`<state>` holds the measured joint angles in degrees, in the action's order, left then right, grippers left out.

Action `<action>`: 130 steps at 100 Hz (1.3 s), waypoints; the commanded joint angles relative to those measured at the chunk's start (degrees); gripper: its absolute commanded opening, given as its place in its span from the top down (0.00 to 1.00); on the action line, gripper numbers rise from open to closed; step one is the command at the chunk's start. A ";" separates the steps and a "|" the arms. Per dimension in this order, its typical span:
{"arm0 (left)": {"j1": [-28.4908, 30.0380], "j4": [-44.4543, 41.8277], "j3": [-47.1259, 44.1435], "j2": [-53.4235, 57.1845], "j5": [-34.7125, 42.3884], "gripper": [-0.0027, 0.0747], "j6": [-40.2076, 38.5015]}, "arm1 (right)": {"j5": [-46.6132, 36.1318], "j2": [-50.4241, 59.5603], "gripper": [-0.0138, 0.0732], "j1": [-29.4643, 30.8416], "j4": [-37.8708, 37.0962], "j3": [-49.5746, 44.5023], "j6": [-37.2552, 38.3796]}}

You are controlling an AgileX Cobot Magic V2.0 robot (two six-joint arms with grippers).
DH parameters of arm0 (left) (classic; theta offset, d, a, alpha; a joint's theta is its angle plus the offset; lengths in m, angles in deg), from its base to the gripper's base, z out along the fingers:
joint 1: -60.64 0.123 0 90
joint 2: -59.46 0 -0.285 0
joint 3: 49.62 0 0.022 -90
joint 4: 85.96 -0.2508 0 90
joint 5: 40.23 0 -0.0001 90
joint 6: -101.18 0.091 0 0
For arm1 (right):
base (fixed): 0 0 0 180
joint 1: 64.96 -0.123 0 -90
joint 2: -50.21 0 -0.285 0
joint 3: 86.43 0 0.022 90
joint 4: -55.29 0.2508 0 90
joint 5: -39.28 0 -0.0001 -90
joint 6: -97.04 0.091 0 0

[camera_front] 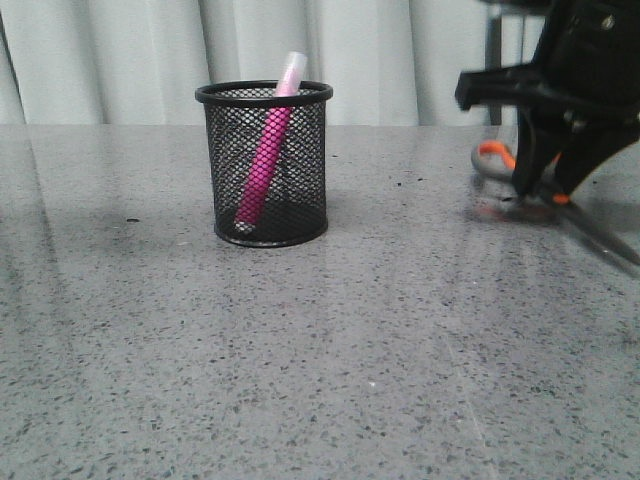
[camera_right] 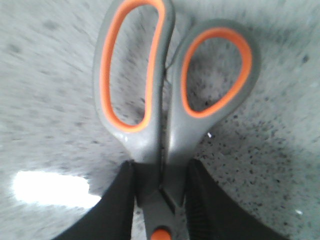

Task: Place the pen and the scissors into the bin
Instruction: 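Close the right gripper on the scissors and lift them, then carry the scissors over the cup and lower blades first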

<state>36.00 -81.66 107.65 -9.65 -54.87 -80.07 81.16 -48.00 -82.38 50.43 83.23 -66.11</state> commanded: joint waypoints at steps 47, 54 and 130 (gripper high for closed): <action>0.20 0.57 1.57 1.36 4.97 0.58 -0.40 | -47.62 25.02 0.93 -6.78 -1.20 -15.20 -0.59; 0.20 0.57 1.57 1.36 4.97 0.58 -0.40 | -53.58 24.77 0.93 -9.01 -1.20 -15.20 -0.59; 0.20 0.57 1.57 1.36 4.12 0.58 -0.40 | -96.28 2.21 0.93 -16.31 -6.31 -15.20 -0.59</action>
<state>36.00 -81.66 107.56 -9.65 -54.78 -80.07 -7.55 -46.12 -98.72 46.04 66.56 -66.21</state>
